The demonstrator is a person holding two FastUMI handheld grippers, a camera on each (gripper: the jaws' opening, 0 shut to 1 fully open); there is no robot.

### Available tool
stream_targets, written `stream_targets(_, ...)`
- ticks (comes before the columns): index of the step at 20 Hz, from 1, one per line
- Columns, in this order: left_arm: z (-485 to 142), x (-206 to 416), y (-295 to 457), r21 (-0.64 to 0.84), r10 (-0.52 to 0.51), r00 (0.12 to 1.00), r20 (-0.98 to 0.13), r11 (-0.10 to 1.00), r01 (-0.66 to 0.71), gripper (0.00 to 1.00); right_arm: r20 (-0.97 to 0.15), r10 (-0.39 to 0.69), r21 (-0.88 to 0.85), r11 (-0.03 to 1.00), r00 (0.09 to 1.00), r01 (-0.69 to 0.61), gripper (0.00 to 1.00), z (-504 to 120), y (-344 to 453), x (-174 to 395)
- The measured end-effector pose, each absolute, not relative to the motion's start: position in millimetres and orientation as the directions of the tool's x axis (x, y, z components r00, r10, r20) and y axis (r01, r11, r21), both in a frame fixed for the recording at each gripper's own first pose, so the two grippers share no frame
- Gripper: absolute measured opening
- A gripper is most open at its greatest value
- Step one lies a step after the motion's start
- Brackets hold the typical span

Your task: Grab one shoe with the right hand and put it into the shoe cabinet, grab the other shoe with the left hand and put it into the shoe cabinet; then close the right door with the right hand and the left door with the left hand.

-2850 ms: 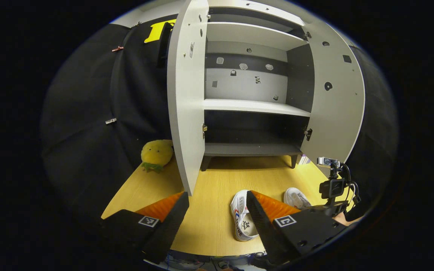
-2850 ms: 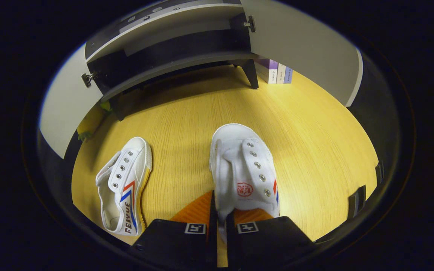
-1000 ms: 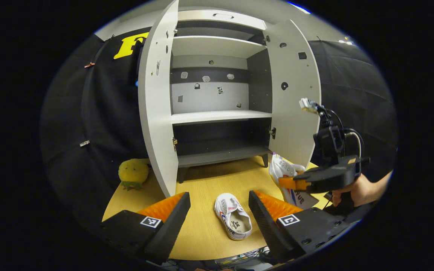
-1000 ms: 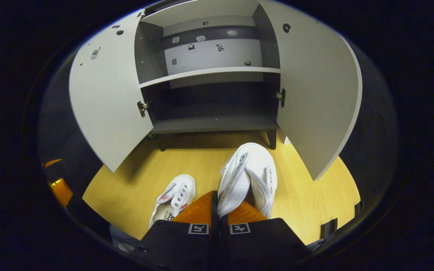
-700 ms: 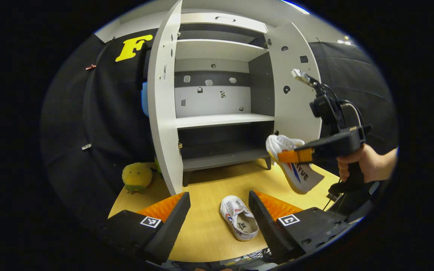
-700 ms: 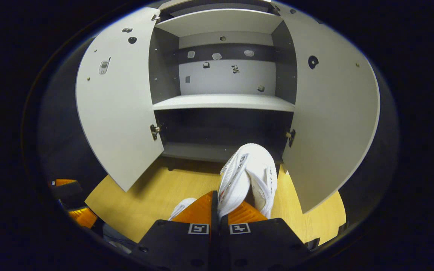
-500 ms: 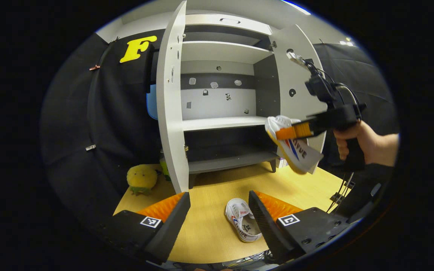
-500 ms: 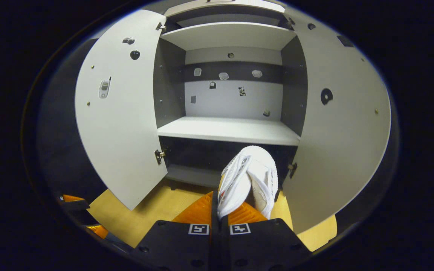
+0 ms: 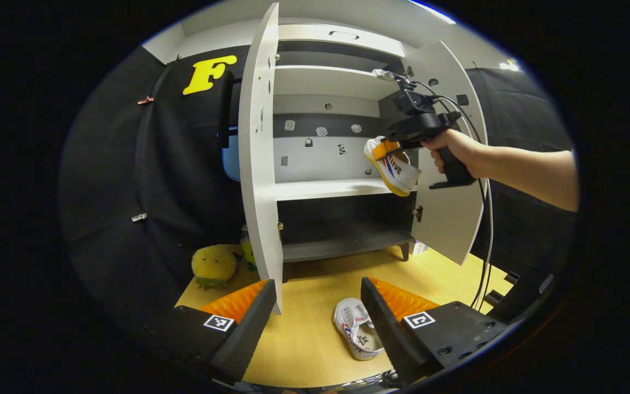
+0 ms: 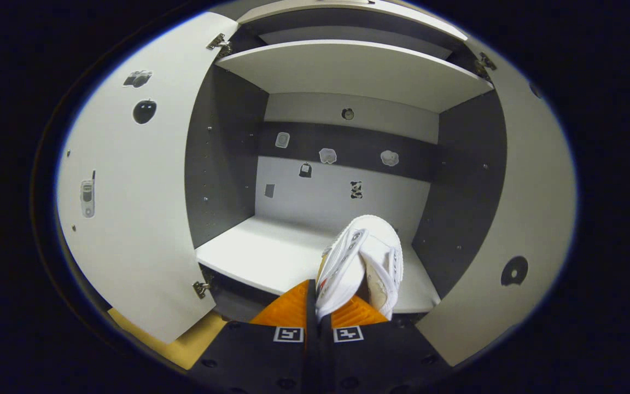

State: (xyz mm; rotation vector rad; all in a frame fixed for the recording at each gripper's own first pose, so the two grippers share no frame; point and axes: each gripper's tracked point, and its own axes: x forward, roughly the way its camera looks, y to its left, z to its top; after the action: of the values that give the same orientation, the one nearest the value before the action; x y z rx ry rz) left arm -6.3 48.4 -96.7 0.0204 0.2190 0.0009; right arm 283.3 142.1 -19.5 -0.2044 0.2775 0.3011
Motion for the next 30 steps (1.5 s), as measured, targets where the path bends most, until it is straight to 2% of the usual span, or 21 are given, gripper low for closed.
stream_targets(6,-90,15,64,0.031,0.059,0.970,-0.236,0.998,-0.053,0.96,-0.328,0.254,-0.233,0.911,0.910,-0.339,0.05,-26,152,377)
stream_targets(12,-79,34,66,0.046,0.112,0.966,-0.235,0.993,-0.105,0.96,-0.450,0.228,-0.231,0.904,0.863,-0.359,0.05,-73,148,451)
stream_targets(14,-78,40,61,0.024,0.125,0.960,-0.249,0.992,-0.123,0.96,-0.490,0.222,-0.221,0.904,0.843,-0.366,0.05,-87,146,465)
stream_targets(15,-76,42,57,0.005,0.127,0.961,-0.247,0.992,-0.130,1.00,-0.505,0.218,-0.223,0.901,0.835,-0.371,0.05,-93,145,468)
stream_targets(16,-71,46,54,-0.009,0.128,0.961,-0.245,0.991,-0.134,0.96,-0.521,0.220,-0.218,0.900,0.825,-0.378,0.05,-97,144,467)
stream_targets(18,-63,52,51,-0.007,0.131,0.964,-0.230,0.991,-0.136,0.96,-0.541,0.226,-0.189,0.906,0.810,-0.379,0.05,-104,147,470)
stream_targets(19,-59,54,50,0.002,0.131,0.966,-0.222,0.991,-0.134,0.96,-0.554,0.225,-0.170,0.912,0.802,-0.373,0.01,-109,148,470)
stream_targets(21,-54,57,46,0.023,0.124,0.969,-0.212,0.992,-0.122,0.97,-0.575,0.210,-0.159,0.919,0.790,-0.360,0.05,-113,147,467)
stream_targets(23,-55,57,43,0.011,0.114,0.967,-0.227,0.993,-0.115,0.96,-0.560,0.216,-0.182,0.910,0.800,-0.373,0.13,-107,149,465)
stream_targets(25,-54,56,39,-0.047,0.093,0.969,-0.229,0.993,-0.106,0.96,-0.566,0.224,-0.187,0.902,0.793,-0.388,0.24,-101,152,452)
stream_targets(26,-54,56,39,-0.068,0.090,0.969,-0.228,0.992,-0.108,1.00,-0.569,0.229,-0.183,0.901,0.789,-0.394,0.34,-96,151,443)
stream_targets(27,-55,56,39,-0.079,0.090,0.969,-0.228,0.991,-0.110,0.96,-0.565,0.235,-0.182,0.900,0.791,-0.397,0.37,-91,151,435)
stream_targets(28,-56,56,41,-0.079,0.092,0.969,-0.230,0.990,-0.113,0.97,-0.552,0.236,-0.187,0.900,0.800,-0.395,0.58,-85,149,427)
stream_targets(29,-60,54,42,-0.072,0.094,0.968,-0.232,0.991,-0.114,0.97,-0.534,0.240,-0.188,0.901,0.811,-0.390,0.68,-77,148,418)
stream_targets(30,-64,52,43,-0.057,0.091,0.967,-0.238,0.993,-0.108,0.97,-0.518,0.252,-0.173,0.905,0.817,-0.389,0.87,-71,150,408)
